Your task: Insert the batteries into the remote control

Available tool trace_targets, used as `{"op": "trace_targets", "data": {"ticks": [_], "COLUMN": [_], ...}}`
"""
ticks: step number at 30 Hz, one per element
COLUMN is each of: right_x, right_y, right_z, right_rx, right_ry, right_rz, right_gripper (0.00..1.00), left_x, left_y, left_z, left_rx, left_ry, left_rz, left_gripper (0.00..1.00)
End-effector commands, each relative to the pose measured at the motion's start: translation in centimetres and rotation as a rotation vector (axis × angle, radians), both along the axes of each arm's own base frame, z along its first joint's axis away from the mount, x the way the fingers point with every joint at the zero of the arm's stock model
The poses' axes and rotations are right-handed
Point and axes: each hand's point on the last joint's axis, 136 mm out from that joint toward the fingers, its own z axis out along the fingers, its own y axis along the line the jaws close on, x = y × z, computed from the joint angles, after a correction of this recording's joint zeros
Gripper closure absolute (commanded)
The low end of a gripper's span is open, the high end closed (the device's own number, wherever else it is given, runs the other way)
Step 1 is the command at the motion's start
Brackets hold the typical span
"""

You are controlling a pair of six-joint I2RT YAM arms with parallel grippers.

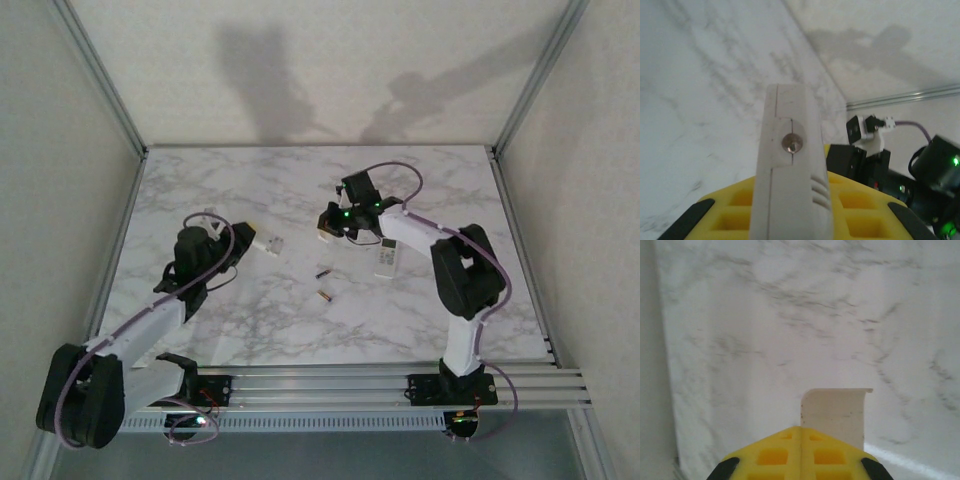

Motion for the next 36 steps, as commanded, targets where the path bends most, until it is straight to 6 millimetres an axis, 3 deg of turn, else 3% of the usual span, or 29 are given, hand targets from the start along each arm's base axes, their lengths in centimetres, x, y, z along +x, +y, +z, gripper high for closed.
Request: {"op": "trace_targets", "data": {"ticks": [1,5,10,16,19,23,28,32,36], "right_x": [0.8,1.3,1.6,-0.2,-0.8,-0.7,-0.6,-1.2,-2.1], "right_y": [1.0,0.8,-3.3,-8.5,-9.1,-9.7,-9.9,-10.1,-10.5], "right_z": [-0.8,-1.6,-4.8,-5.3,-3.3,0.5,4.8,6.6,7.2], "right_rx": [0.082,0.126,0.143,0.077,0.052,0.015,0.021,0.035,0.018], "right_ry": [0.006,0.008,0.091,0.117,0.082,-0.010,-0.097,-0.126,-0.128], "right_rz": [0.067,0.034,-0.112,-0.210,-0.176,-0.156,-0.150,-0.155,-0.161], "right_gripper": [1.00,1.00,1.00,0.78,0.75,0.72,0.68,0.67,0.65], "left_x": [0.5,0.9,1.5,1.5,1.5,1.6,1.8,1.6,0.0], "left_y": [-0.7,-0.8,-0.6,-0.1,-0.1,-0.2,-1.0,-0.8,-0.5], "left_z": [1.2,-0.8,-4.6,-6.9,-7.6,-9.0,-11.2,-13.2,-13.5], "left_rx": [-0.007,0.012,0.009,0.036,0.102,0.162,0.143,0.111,0.111], "left_ry": [-0.124,-0.132,-0.081,-0.042,-0.031,0.004,0.069,0.142,0.164], "left_rz": [-0.048,-0.050,-0.026,0.013,0.020,0.057,0.126,0.173,0.206], "left_gripper": [1.00,1.00,1.00,1.00,1.00,0.83,0.74,0.66,0.50]}}
